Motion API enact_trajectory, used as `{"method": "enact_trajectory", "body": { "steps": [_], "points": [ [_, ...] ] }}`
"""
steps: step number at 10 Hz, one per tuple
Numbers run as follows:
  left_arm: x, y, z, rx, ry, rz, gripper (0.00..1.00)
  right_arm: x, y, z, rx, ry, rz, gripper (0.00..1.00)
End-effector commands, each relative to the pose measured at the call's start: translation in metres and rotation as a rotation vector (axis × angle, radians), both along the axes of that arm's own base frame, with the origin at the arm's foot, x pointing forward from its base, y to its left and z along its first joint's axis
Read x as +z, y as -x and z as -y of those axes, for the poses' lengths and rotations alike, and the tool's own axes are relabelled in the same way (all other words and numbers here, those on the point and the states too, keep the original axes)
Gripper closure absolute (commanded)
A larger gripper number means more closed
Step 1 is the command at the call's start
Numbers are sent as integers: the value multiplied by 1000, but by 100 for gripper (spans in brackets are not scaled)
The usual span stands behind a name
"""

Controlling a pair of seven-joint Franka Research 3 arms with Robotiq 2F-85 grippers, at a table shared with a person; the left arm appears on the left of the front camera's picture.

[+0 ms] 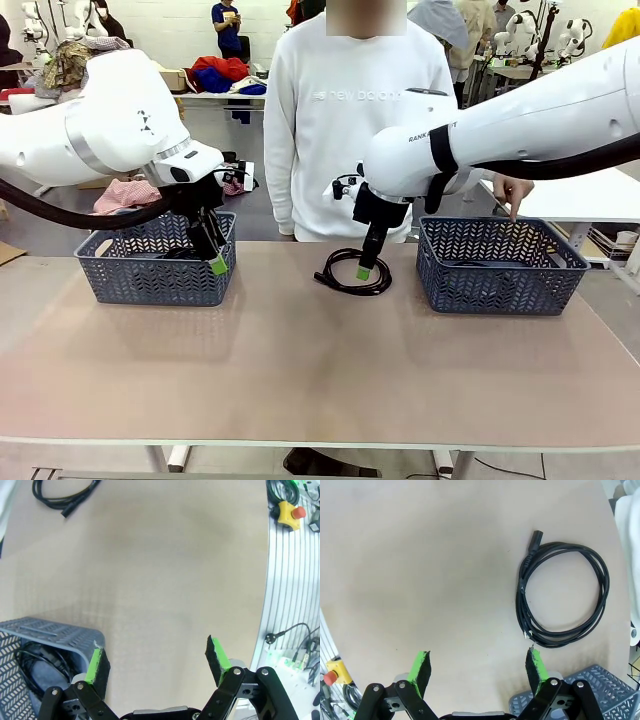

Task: Organize the cables according to human instructions.
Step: Pick up a bundle of cables and place it in the basket indicated by the human.

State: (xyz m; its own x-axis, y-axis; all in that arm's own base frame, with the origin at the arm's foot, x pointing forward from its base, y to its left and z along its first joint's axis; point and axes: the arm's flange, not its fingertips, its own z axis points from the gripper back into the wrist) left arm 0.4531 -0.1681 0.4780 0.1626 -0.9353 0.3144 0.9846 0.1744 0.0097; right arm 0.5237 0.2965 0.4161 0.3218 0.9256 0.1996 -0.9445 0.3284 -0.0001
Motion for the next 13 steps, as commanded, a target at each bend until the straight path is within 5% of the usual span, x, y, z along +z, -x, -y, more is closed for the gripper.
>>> {"method": "enact_trajectory", "body": {
  "steps": [1,6,13],
  "points": [
    [0,0,-2,3,1,7,0,3,3,4,4,-7,1,0],
    [0,0,-2,3,1,7,0,-5,-5,-3,1,-3,-4,0],
    [0,0,-2,3,1,7,0,-72,-35,-51,-81,120,48,0]
  ]
}}
